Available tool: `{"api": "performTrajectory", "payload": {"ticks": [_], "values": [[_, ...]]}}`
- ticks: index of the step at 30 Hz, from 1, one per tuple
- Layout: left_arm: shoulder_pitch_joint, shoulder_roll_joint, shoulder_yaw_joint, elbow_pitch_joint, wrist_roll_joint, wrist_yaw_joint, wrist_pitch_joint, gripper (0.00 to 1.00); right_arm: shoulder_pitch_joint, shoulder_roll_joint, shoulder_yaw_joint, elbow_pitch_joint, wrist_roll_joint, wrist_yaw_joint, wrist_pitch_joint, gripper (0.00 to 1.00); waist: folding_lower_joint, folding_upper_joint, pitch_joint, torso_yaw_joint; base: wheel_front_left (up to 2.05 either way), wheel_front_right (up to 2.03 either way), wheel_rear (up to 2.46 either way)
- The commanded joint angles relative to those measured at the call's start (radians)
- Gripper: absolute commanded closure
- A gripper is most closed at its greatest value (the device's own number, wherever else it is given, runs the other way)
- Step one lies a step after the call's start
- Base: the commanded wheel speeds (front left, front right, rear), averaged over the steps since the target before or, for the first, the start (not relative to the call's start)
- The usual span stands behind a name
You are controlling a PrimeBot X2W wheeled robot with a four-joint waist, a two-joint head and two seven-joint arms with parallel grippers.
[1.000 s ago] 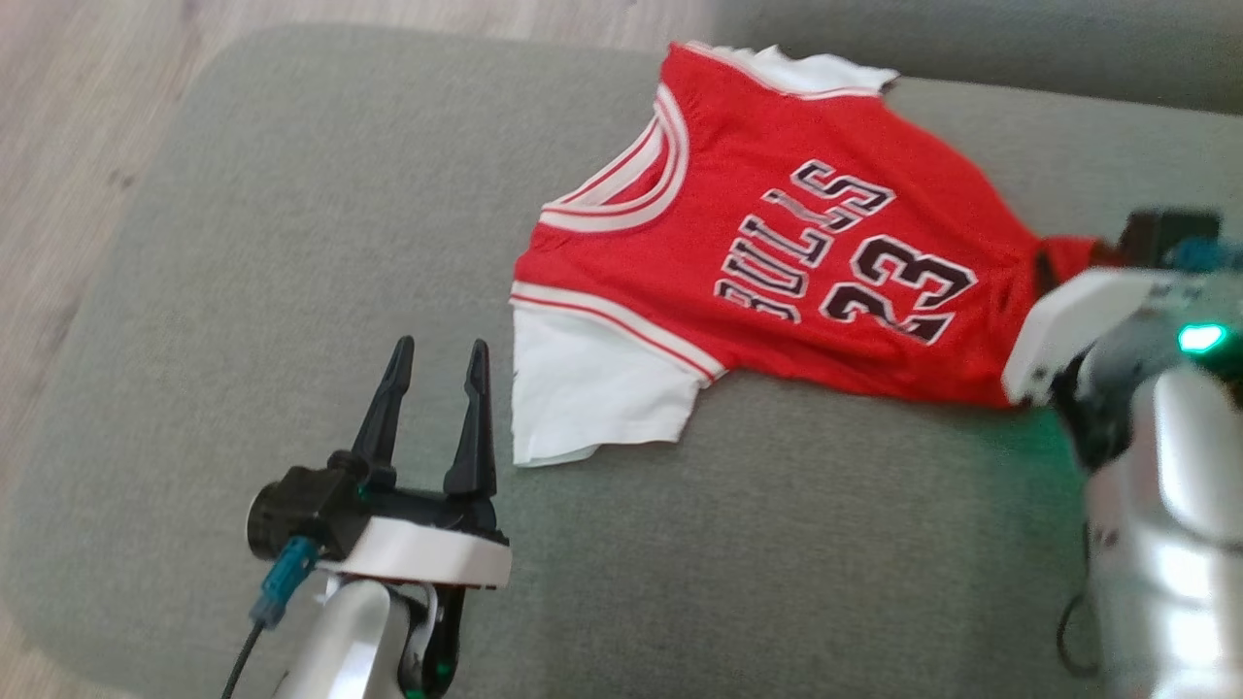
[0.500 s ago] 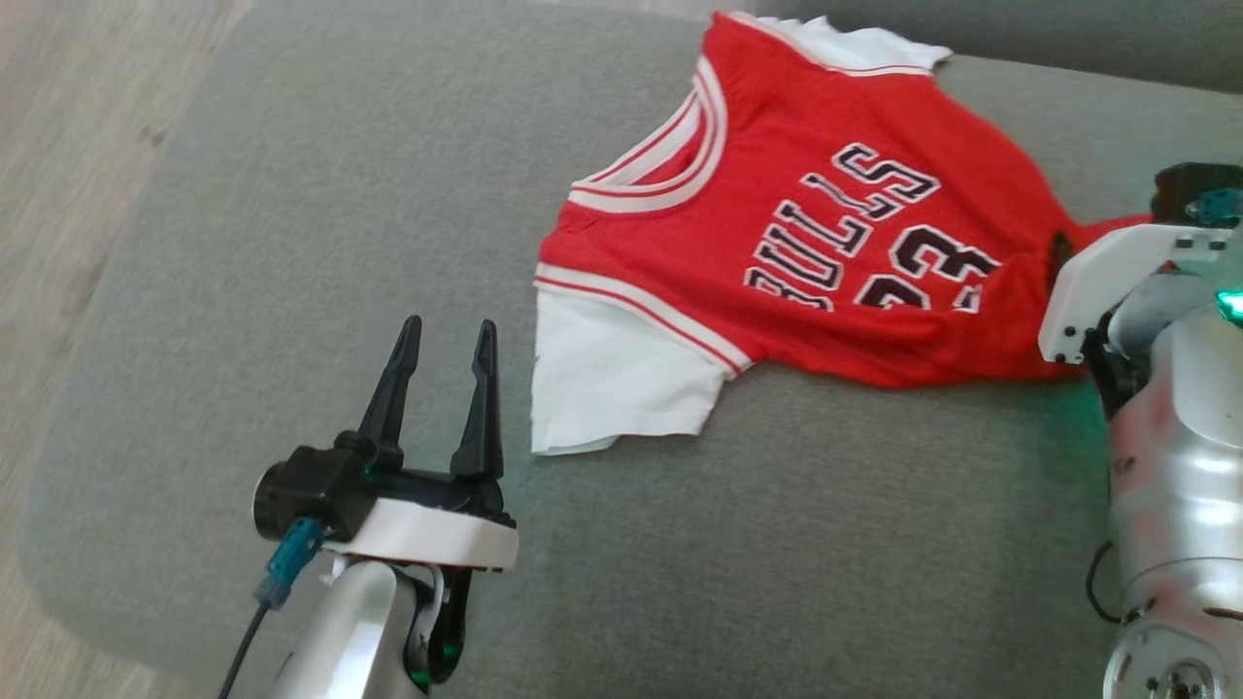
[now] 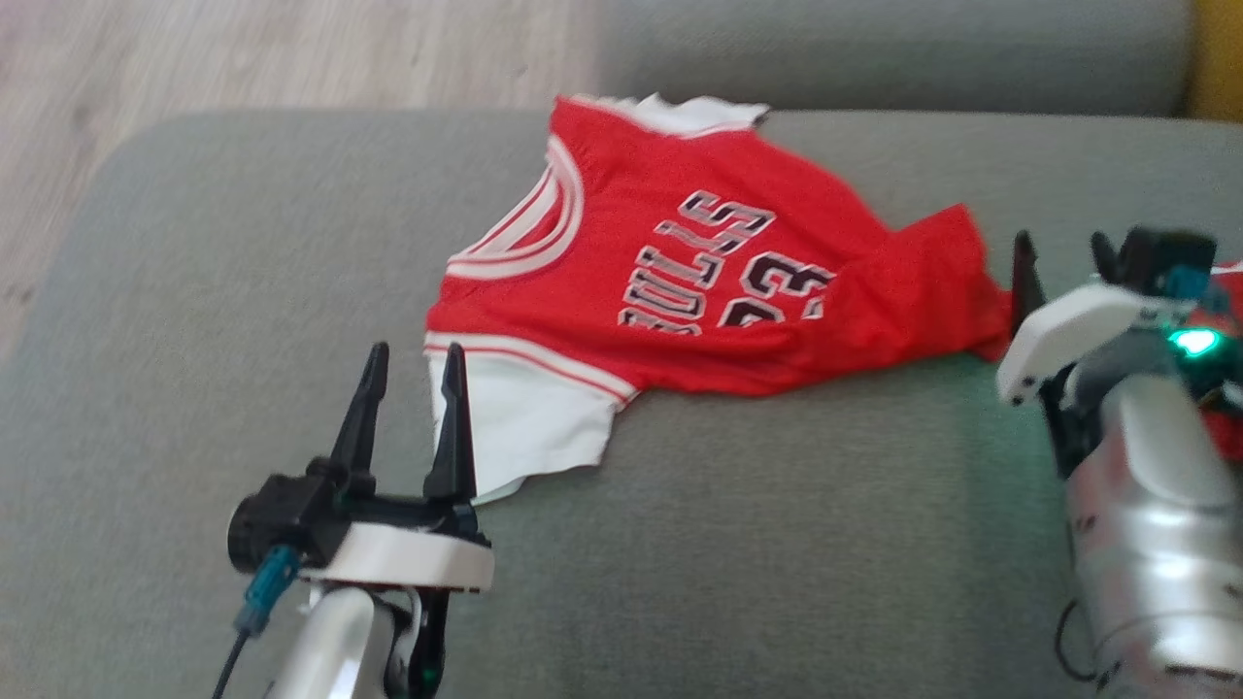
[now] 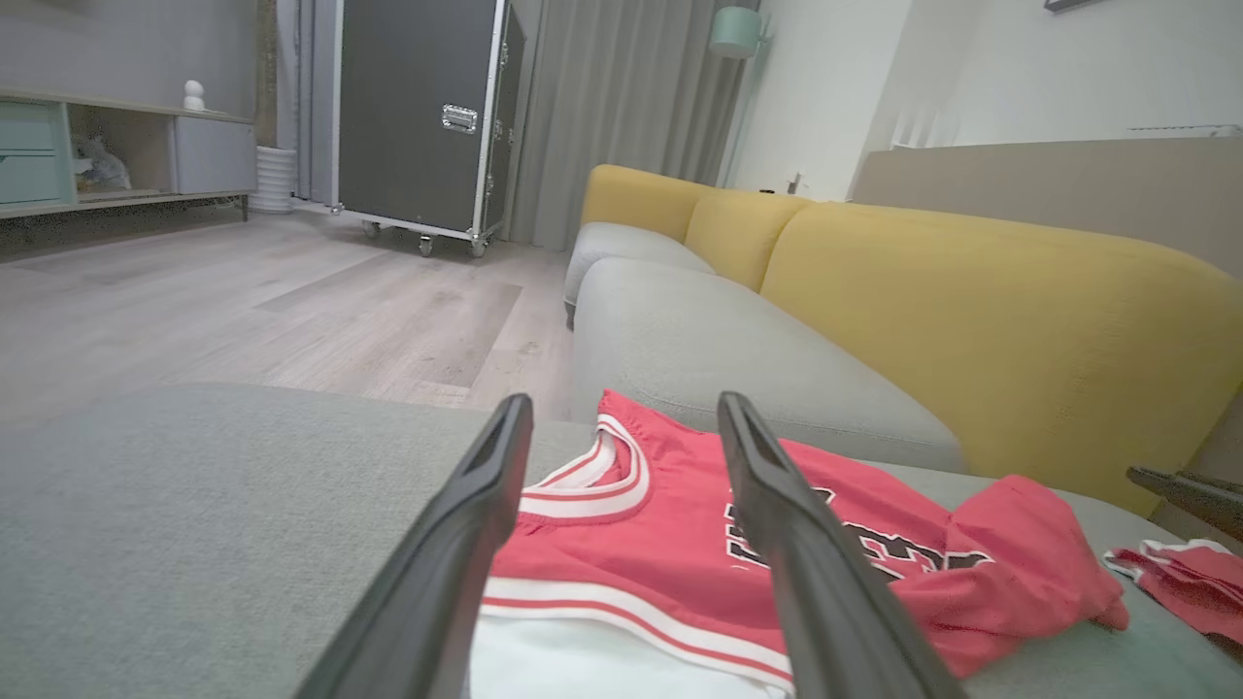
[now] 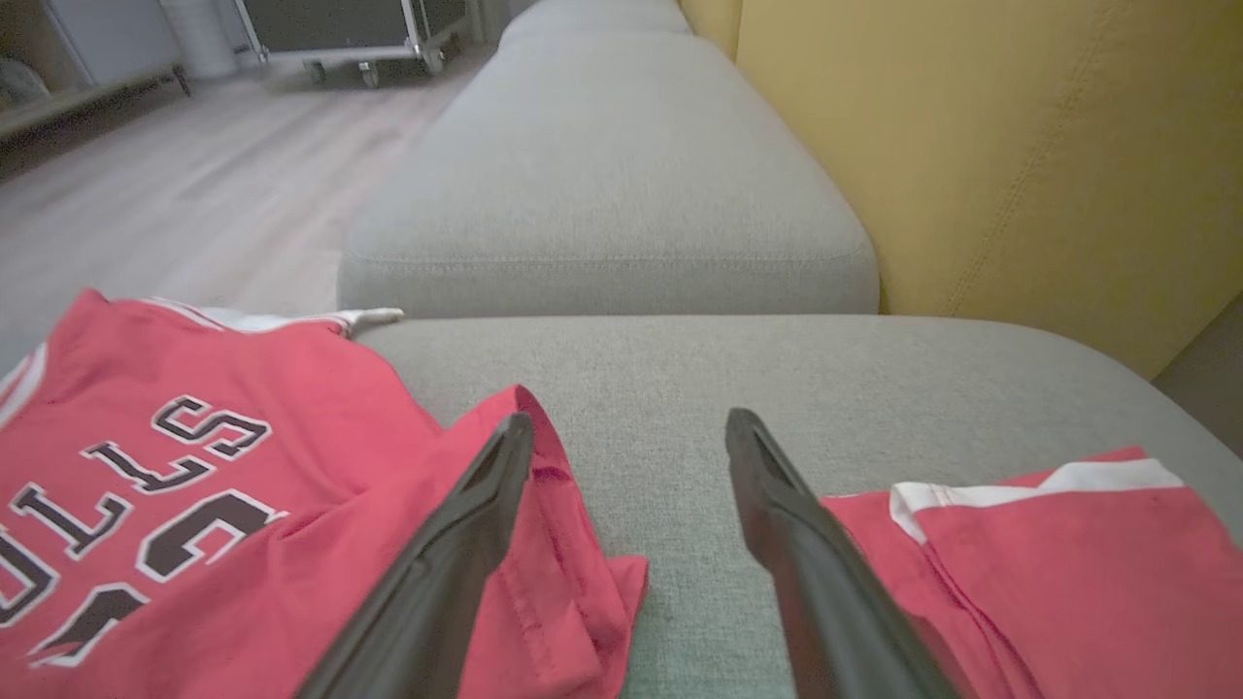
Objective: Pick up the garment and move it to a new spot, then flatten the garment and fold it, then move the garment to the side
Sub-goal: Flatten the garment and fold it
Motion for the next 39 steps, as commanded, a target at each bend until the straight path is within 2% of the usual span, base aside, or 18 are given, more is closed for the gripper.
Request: {"api": "performTrajectory", "payload": {"ticks": [1, 4, 8, 15, 19, 23, 26, 30, 32, 36, 39], "values": [[-0.013, 0.005, 0.033, -0.035, 0.011, 0.002, -0.010, 0.00, -0.016, 0.015, 0.049, -0.036, 0.030, -0.001, -0.033, 0.00, 0.0000, 0.0000, -0.046, -0.046, 0.00, 0.00, 0.00], [0.006, 0.005, 0.036, -0.034, 0.011, 0.004, -0.010, 0.00, 0.046, 0.015, 0.131, -0.076, 0.129, -0.001, -0.121, 0.00, 0.0000, 0.0000, -0.071, -0.076, 0.00, 0.00, 0.00], [0.029, 0.005, 0.030, -0.030, -0.001, 0.009, -0.010, 0.00, 0.192, 0.015, 0.211, -0.197, 0.212, -0.001, -0.179, 0.00, 0.0000, 0.0000, -0.089, -0.105, 0.00, 0.00, 0.00], [0.050, 0.005, 0.027, -0.014, 0.021, 0.020, -0.010, 0.00, 0.455, 0.015, 0.240, -0.446, 0.375, -0.001, -0.200, 0.00, 0.0000, 0.0000, -0.096, -0.127, 0.00, 0.00, 0.00], [0.059, 0.005, 0.031, -0.008, 0.015, 0.012, -0.010, 0.00, 0.560, 0.015, 0.274, -0.549, 0.419, -0.001, -0.201, 0.00, 0.0000, 0.0000, -0.089, -0.131, 0.00, 0.00, 0.00], [0.050, 0.005, 0.027, -0.005, 0.020, 0.005, -0.010, 0.00, 0.570, 0.015, 0.300, -0.590, 0.443, -0.001, -0.202, 0.00, 0.0000, 0.0000, -0.074, -0.117, 0.00, 0.00, 0.00], [0.042, 0.005, 0.020, -0.003, 0.022, 0.003, -0.010, 0.00, 0.553, 0.015, 0.328, -0.588, 0.485, -0.001, -0.199, 0.00, 0.0000, 0.0000, -0.058, -0.098, 0.00, 0.00, 0.00], [0.031, 0.005, 0.013, 0.003, 0.032, -0.001, -0.010, 0.00, 0.500, 0.015, 0.384, -0.537, 0.629, -0.001, -0.166, 0.00, 0.0000, 0.0000, -0.035, -0.065, 0.00, 0.00, 0.00], [0.027, 0.005, 0.014, 0.007, 0.037, -0.003, -0.010, 0.00, 0.464, 0.015, 0.411, -0.483, 0.722, -0.001, -0.135, 0.00, 0.0000, 0.0000, -0.026, -0.048, 0.00, 0.00, 0.00], [0.020, 0.005, 0.015, 0.012, 0.042, -0.006, -0.010, 0.00, 0.398, 0.015, 0.448, -0.385, 0.810, -0.001, -0.099, 0.00, 0.0000, 0.0000, -0.013, -0.022, 0.00, 0.00, 0.00], [0.013, 0.005, 0.012, 0.013, 0.043, -0.011, -0.010, 0.00, 0.325, 0.015, 0.464, -0.271, 0.927, -0.001, -0.086, 0.00, 0.0000, 0.0000, -0.001, 0.005, 0.00, 0.00, 0.00]]}}
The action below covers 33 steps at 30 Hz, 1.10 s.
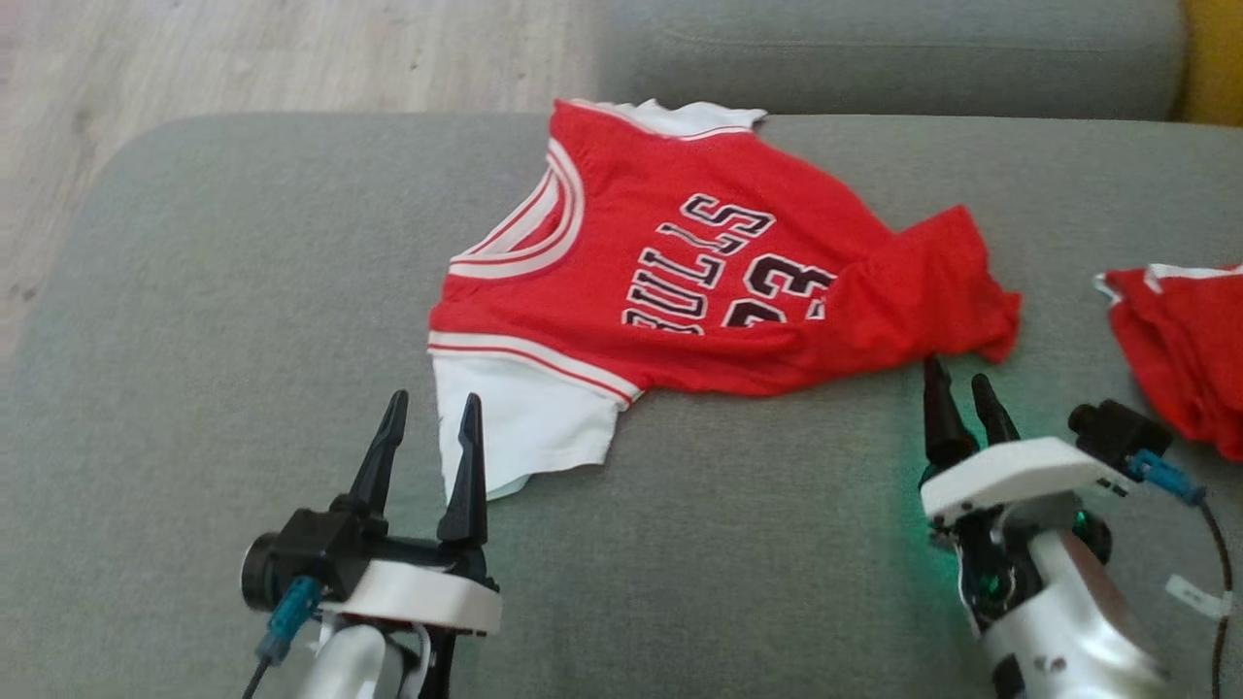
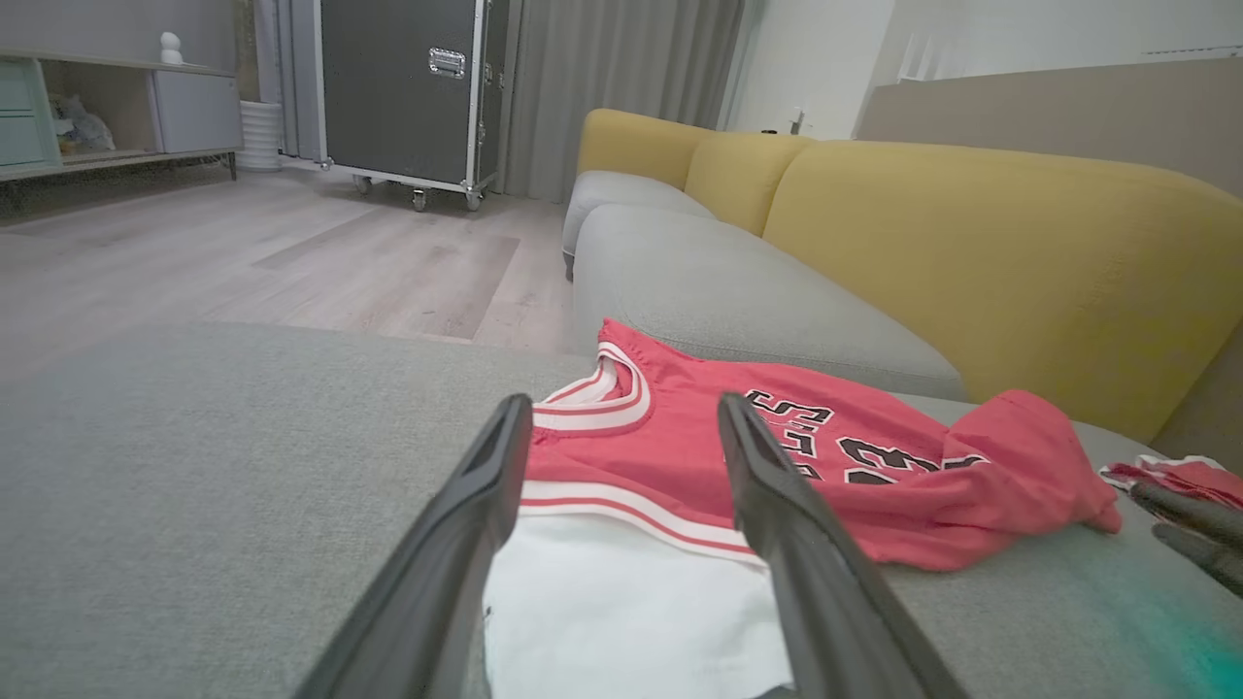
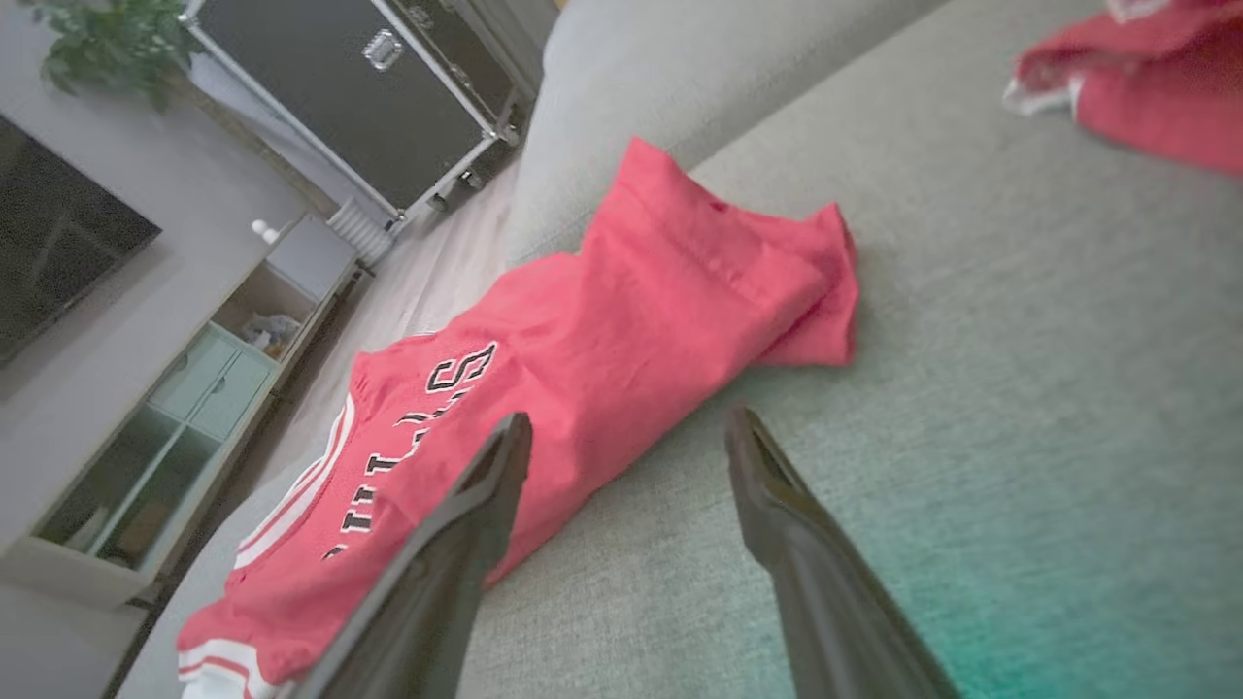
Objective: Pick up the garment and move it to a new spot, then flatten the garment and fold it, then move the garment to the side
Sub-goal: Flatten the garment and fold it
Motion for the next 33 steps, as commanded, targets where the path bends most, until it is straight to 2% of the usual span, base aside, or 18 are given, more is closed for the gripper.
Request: {"api": "performTrajectory", "payload": {"ticks": [1, 4, 8, 13, 14, 15, 16, 19, 22, 33], "values": [[-0.048, 0.004, 0.024, -0.029, 0.008, -0.002, -0.010, 0.00, -0.057, -0.004, 0.024, 0.009, 0.048, -0.001, -0.007, 0.00, -0.0001, -0.0001, 0.013, 0.022, 0.00, 0.00, 0.00], [-0.051, 0.004, 0.022, -0.032, 0.007, -0.002, -0.010, 0.00, -0.133, -0.004, 0.038, 0.131, 0.132, -0.001, -0.025, 0.00, -0.0001, -0.0001, 0.023, 0.043, 0.00, 0.00, 0.00], [-0.053, 0.004, 0.025, -0.033, 0.008, -0.002, -0.010, 0.00, -0.221, -0.004, 0.043, 0.300, 0.175, -0.001, -0.064, 0.00, -0.0001, -0.0001, 0.032, 0.059, 0.00, 0.00, 0.00], [-0.056, 0.004, 0.027, -0.037, 0.007, -0.001, -0.010, 0.00, -0.299, -0.004, 0.076, 0.411, 0.201, -0.001, -0.102, 0.00, -0.0001, -0.0001, 0.041, 0.065, 0.00, 0.00, 0.00], [-0.056, 0.004, 0.027, -0.037, 0.007, -0.001, -0.010, 0.00, -0.309, -0.004, 0.087, 0.422, 0.205, -0.001, -0.106, 0.04, -0.0001, -0.0001, 0.041, 0.064, 0.00, 0.00, 0.00], [-0.056, 0.004, 0.028, -0.036, 0.007, 0.000, -0.010, 0.00, -0.317, -0.004, 0.097, 0.430, 0.209, -0.001, -0.110, 0.63, -0.0001, -0.0001, 0.041, 0.063, 0.00, 0.00, 0.00], [-0.056, 0.004, 0.028, -0.035, 0.008, 0.001, -0.010, 0.00, -0.324, -0.004, 0.108, 0.440, 0.208, -0.001, -0.113, 1.00, -0.0001, -0.0001, 0.039, 0.060, 0.00, 0.00, 0.00], [-0.052, 0.004, 0.033, -0.031, 0.009, 0.004, -0.010, 0.00, -0.335, -0.004, 0.130, 0.463, 0.194, -0.001, -0.119, 1.00, -0.0001, -0.0001, 0.027, 0.047, 0.00, 0.00, 0.00], [-0.044, 0.004, 0.042, -0.030, 0.009, 0.007, -0.010, 0.00, -0.335, -0.004, 0.111, 0.458, 0.145, -0.001, -0.121, 1.00, -0.0001, -0.0001, 0.008, 0.024, 0.00, 0.00, 0.00], [0.012, 0.004, 0.049, -0.036, -0.011, 0.021, -0.010, 0.00, -0.173, -0.004, 0.048, 0.336, -0.076, -0.001, -0.121, 1.00, -0.0001, -0.0001, -0.101, -0.075, 0.00, 0.00, 0.00]]}}
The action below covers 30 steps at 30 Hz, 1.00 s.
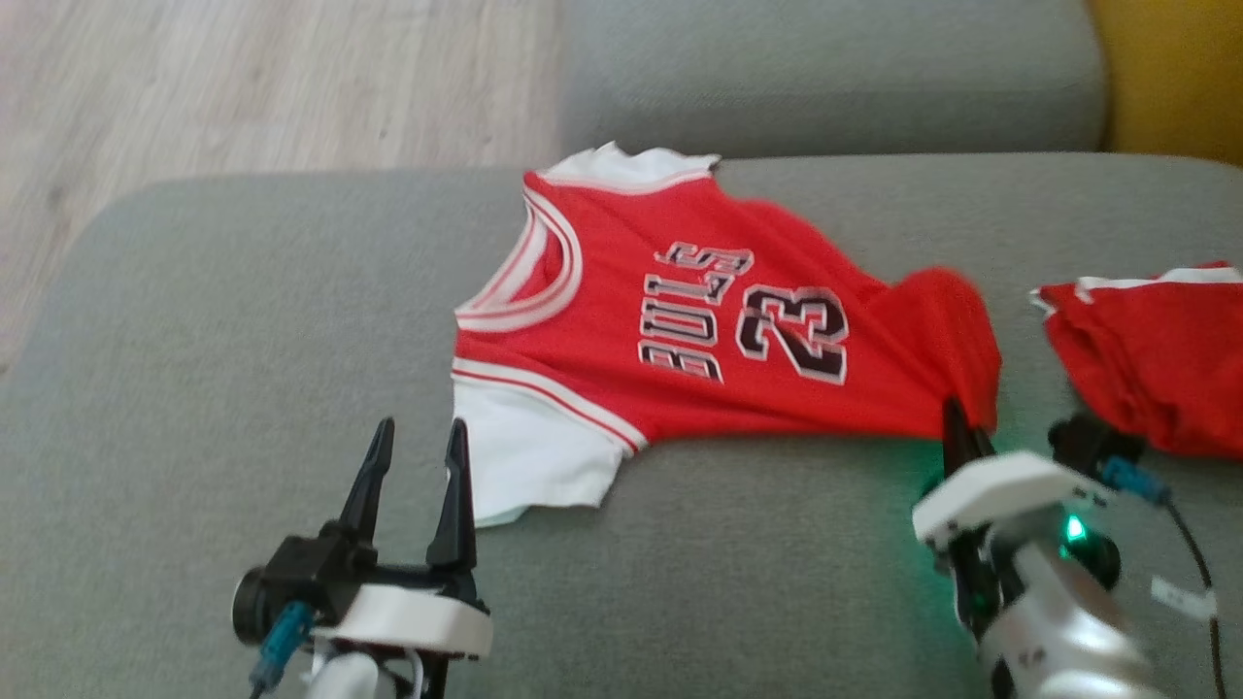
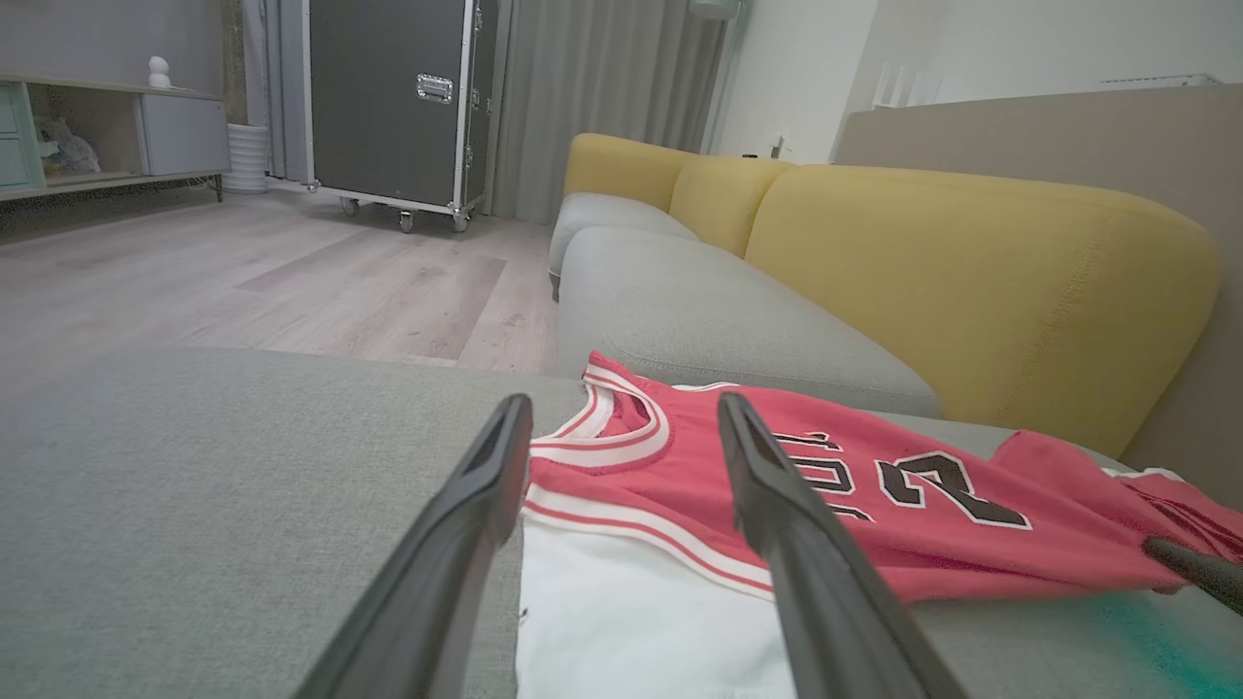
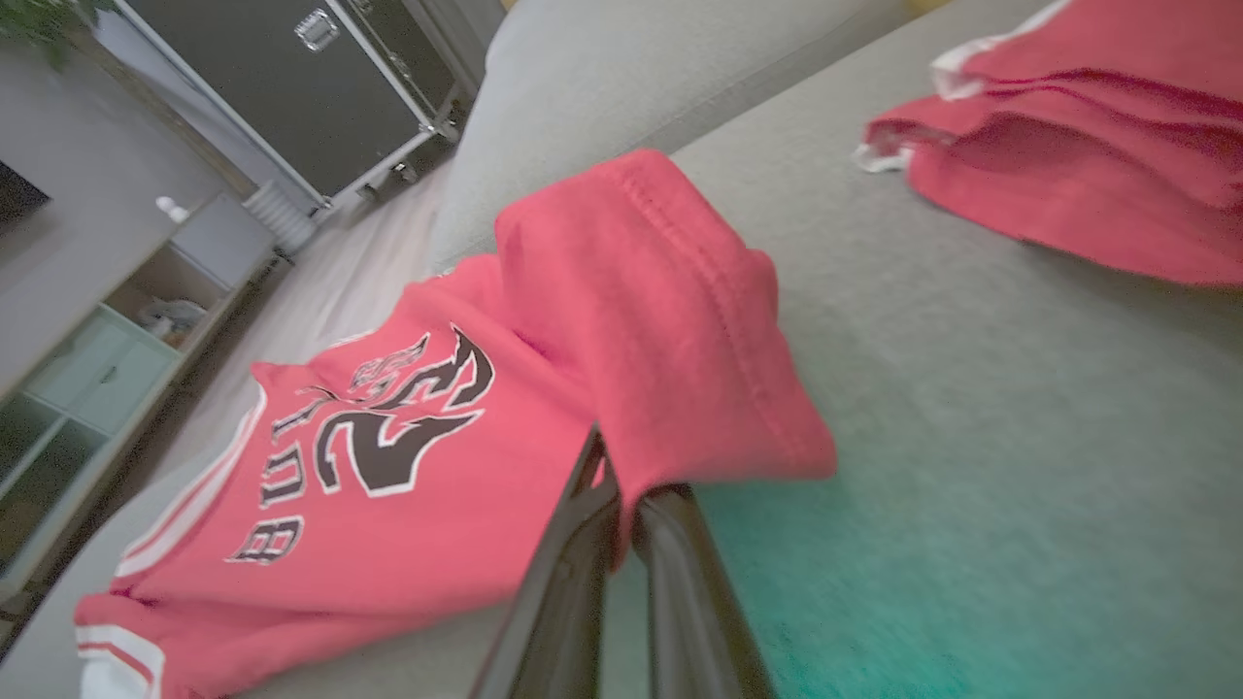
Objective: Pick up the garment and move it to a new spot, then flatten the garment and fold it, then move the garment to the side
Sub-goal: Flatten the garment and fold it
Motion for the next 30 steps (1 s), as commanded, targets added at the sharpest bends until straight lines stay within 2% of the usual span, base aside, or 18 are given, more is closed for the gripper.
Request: {"api": "performTrajectory", "payload": {"ticks": [1, 7, 11, 15, 20, 24, 30], "values": [[-0.018, 0.004, 0.033, -0.035, -0.008, 0.008, -0.010, 0.00, -0.006, 0.008, -0.007, -0.036, -0.046, -0.001, -0.014, 1.00, 0.0001, -0.0001, -0.031, -0.031, 0.00, 0.00, 0.00], [-0.005, 0.004, 0.020, -0.045, -0.020, 0.019, -0.010, 0.00, 0.054, 0.008, -0.115, -0.050, -0.170, -0.001, -0.014, 1.00, 0.0001, -0.0001, -0.041, -0.040, 0.00, 0.00, 0.00], [-0.002, 0.004, 0.008, -0.049, -0.029, 0.023, -0.010, 0.00, 0.069, 0.008, -0.216, -0.077, -0.319, -0.001, -0.014, 1.00, 0.0001, -0.0001, -0.038, -0.033, 0.00, 0.00, 0.00], [-0.008, 0.004, -0.003, -0.048, -0.033, 0.022, -0.010, 0.00, 0.039, 0.008, -0.263, -0.117, -0.450, -0.001, 0.017, 1.00, 0.0001, -0.0001, -0.022, -0.011, 0.00, 0.00, 0.00], [-0.030, 0.004, -0.008, -0.043, -0.031, 0.016, -0.010, 0.00, -0.025, 0.008, -0.311, -0.222, -0.606, -0.001, 0.118, 1.00, 0.0001, -0.0001, 0.012, 0.030, 0.00, 0.00, 0.00], [-0.053, 0.004, -0.015, -0.036, -0.033, 0.011, -0.010, 0.00, -0.074, 0.008, -0.305, -0.295, -0.713, -0.001, 0.234, 1.00, 0.0001, -0.0001, 0.046, 0.073, 0.00, 0.00, 0.00], [-0.085, 0.004, -0.030, -0.024, -0.036, 0.003, -0.010, 0.00, -0.143, 0.008, -0.293, -0.282, -0.836, -0.001, 0.382, 1.00, 0.0001, -0.0001, 0.092, 0.135, 0.00, 0.00, 0.00]]}}
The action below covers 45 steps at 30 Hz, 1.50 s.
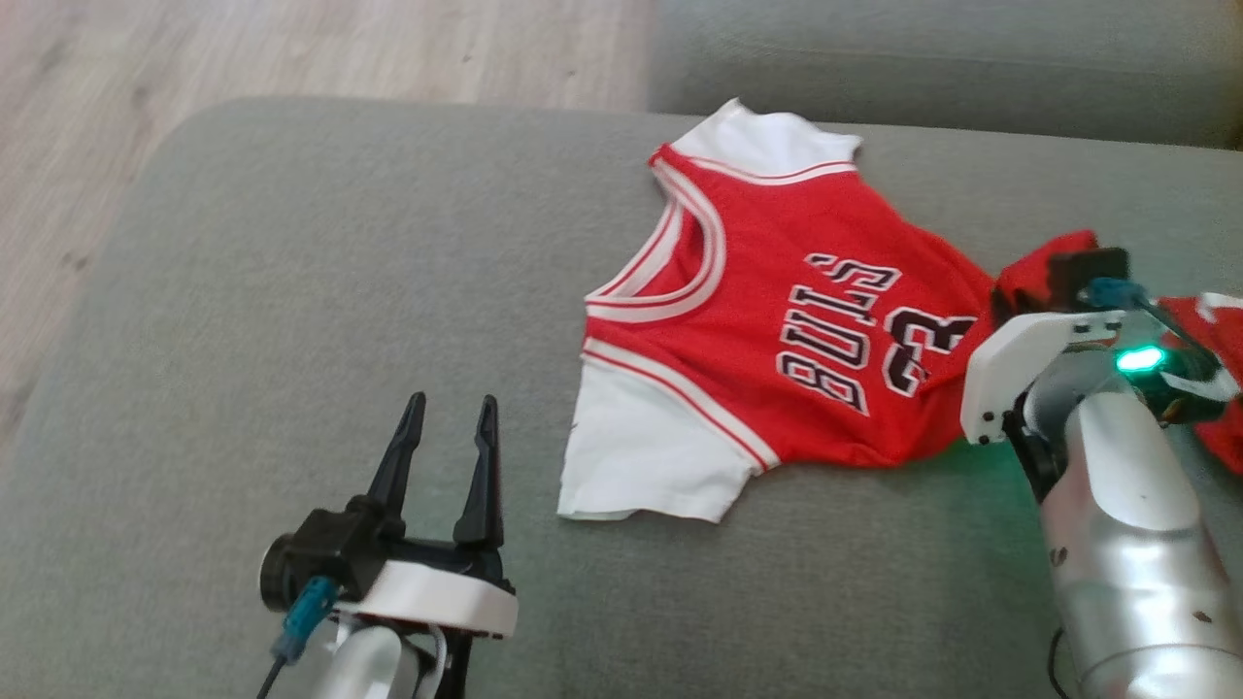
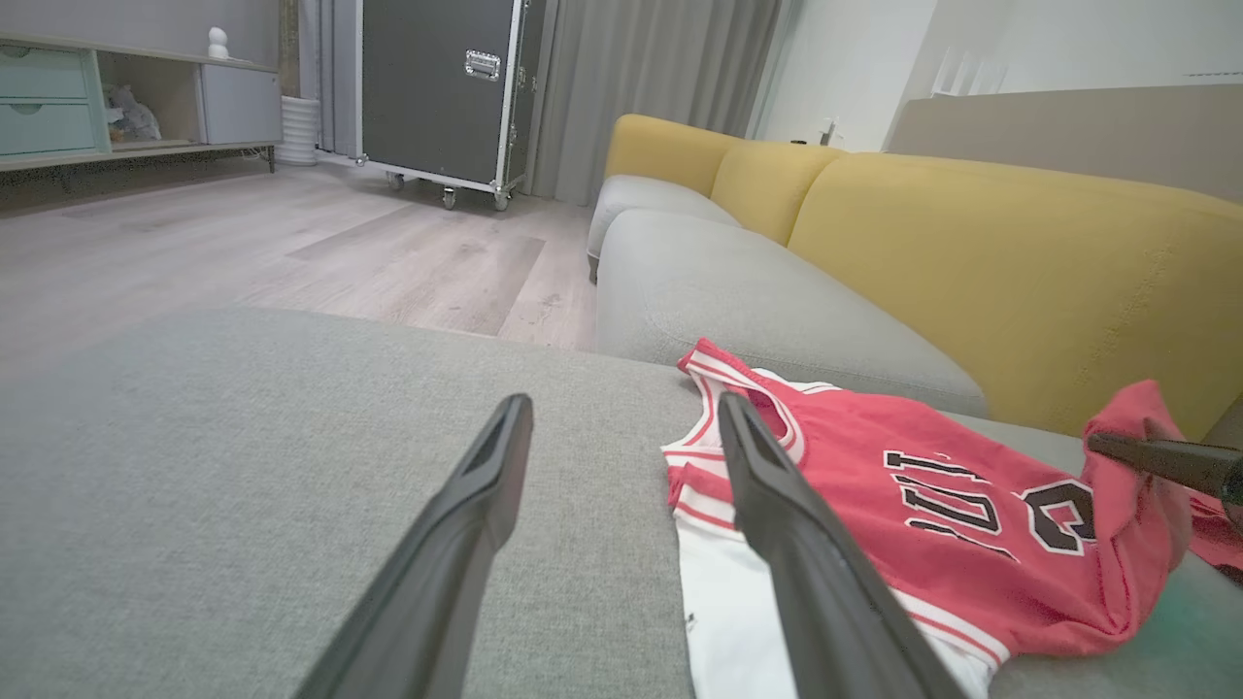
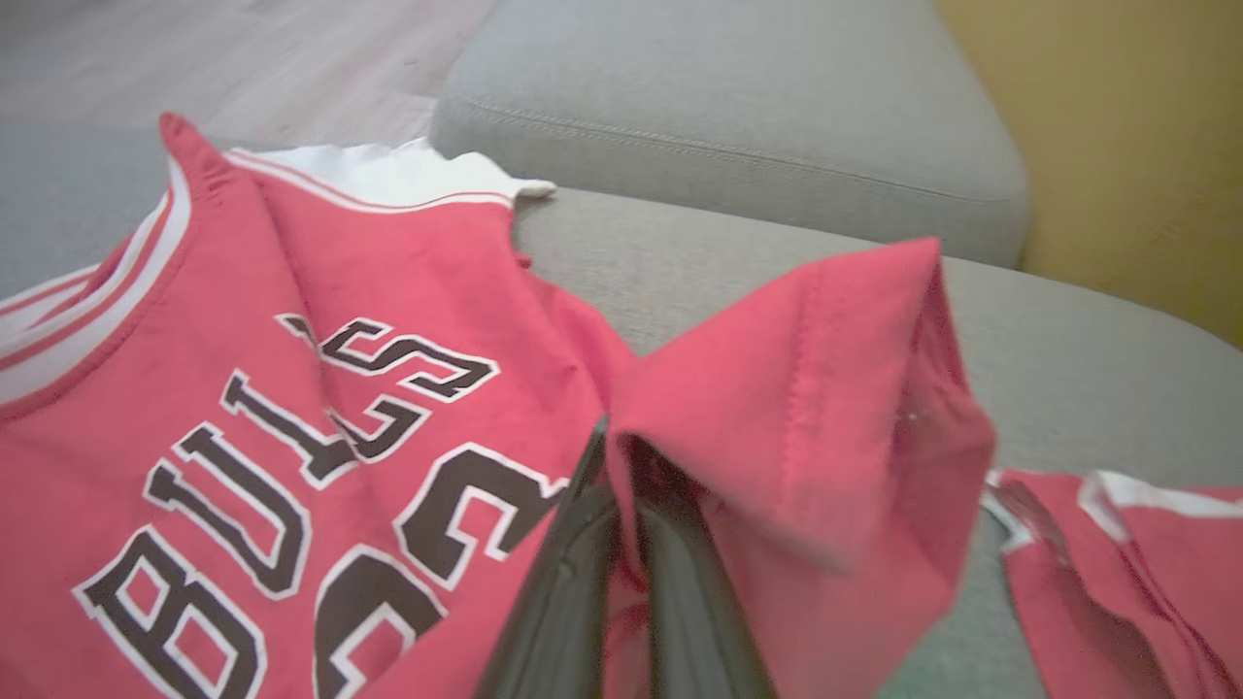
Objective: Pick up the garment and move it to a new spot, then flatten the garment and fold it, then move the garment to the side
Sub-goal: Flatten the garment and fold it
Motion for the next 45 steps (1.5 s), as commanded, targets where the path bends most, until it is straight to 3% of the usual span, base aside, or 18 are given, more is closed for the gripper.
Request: {"api": "performTrajectory", "payload": {"ticks": [1, 4, 5, 6, 7, 14, 21, 26, 36, 45], "values": [[-0.050, 0.004, 0.020, -0.023, -0.004, -0.003, -0.010, 0.00, -0.055, 0.002, 0.019, -0.007, -0.029, -0.001, 0.024, 1.00, -0.0001, -0.0001, 0.030, 0.038, 0.00, 0.00, 0.00], [-0.062, 0.004, 0.014, -0.020, -0.005, -0.004, -0.010, 0.00, -0.073, 0.002, 0.019, 0.050, -0.069, -0.001, 0.051, 1.00, -0.0001, -0.0001, 0.042, 0.060, 0.00, 0.00, 0.00], [-0.064, 0.004, 0.013, -0.019, -0.006, -0.004, -0.010, 0.00, -0.078, 0.002, 0.031, 0.074, -0.069, -0.001, 0.049, 0.90, -0.0001, -0.0001, 0.044, 0.065, 0.00, 0.00, 0.00], [-0.066, 0.004, 0.013, -0.018, -0.006, -0.005, -0.010, 0.00, -0.085, 0.002, 0.046, 0.095, -0.068, -0.001, 0.037, 0.20, -0.0001, -0.0001, 0.046, 0.068, 0.00, 0.00, 0.00], [-0.067, 0.004, 0.014, -0.017, -0.005, -0.005, -0.010, 0.00, -0.090, 0.002, 0.057, 0.111, -0.075, -0.001, 0.024, 0.00, -0.0001, -0.0001, 0.047, 0.070, 0.00, 0.00, 0.00], [-0.063, 0.004, 0.026, -0.012, 0.002, -0.005, -0.010, 0.00, -0.111, 0.002, 0.124, 0.201, 0.008, -0.001, -0.110, 0.00, -0.0001, -0.0001, 0.028, 0.042, 0.00, 0.00, 0.00], [-0.046, 0.004, 0.038, -0.016, 0.006, -0.003, -0.010, 0.00, -0.066, 0.002, 0.258, 0.164, 0.163, -0.001, -0.266, 0.00, -0.0001, -0.0001, -0.013, -0.021, 0.00, 0.00, 0.00], [-0.030, 0.004, 0.057, -0.031, 0.009, 0.005, -0.010, 0.00, 0.030, 0.002, 0.279, 0.042, 0.239, -0.001, -0.345, 0.00, -0.0001, -0.0001, -0.041, -0.083, 0.00, 0.00, 0.00], [-0.007, 0.004, 0.072, -0.048, 0.010, 0.010, -0.010, 0.00, 0.362, 0.002, 0.195, -0.349, 0.289, -0.001, -0.386, 0.00, -0.0001, -0.0001, -0.055, -0.169, 0.00, 0.00, 0.00], [-0.011, 0.004, 0.067, -0.039, 0.011, 0.006, -0.010, 0.00, 0.459, 0.002, 0.194, -0.483, 0.314, -0.001, -0.375, 0.00, -0.0001, -0.0001, -0.050, -0.198, 0.00, 0.00, 0.00]]}}
